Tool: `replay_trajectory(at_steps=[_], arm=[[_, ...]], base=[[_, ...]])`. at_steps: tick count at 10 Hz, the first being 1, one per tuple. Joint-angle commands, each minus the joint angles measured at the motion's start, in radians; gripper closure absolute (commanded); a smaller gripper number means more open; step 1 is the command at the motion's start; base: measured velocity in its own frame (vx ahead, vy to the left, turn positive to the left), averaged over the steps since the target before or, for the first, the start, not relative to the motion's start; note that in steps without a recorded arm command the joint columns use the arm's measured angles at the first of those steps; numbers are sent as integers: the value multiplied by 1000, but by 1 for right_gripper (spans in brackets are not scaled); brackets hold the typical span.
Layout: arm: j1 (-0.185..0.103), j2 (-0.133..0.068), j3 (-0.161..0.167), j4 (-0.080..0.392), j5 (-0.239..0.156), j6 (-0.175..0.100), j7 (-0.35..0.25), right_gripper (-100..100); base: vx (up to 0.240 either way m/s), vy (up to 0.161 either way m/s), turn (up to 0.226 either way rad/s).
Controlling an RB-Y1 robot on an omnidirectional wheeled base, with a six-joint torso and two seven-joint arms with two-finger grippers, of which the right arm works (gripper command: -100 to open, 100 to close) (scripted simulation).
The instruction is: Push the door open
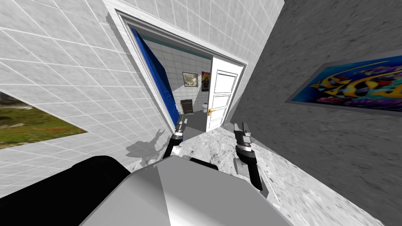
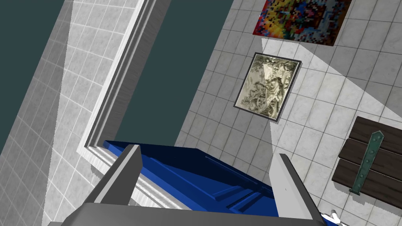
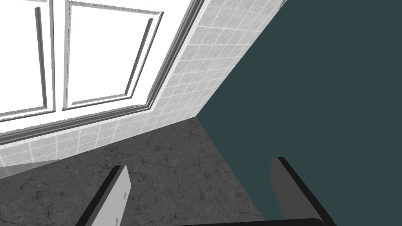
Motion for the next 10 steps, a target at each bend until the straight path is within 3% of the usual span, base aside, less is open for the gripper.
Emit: replay_trajectory(at_steps=[1,10], arm=[[-20,-9,4,35,8,1,-21,-100],[-169,-63,32,293,69,-6,-144,-100]], base=[[88,-11,49],[97,-27,49]])
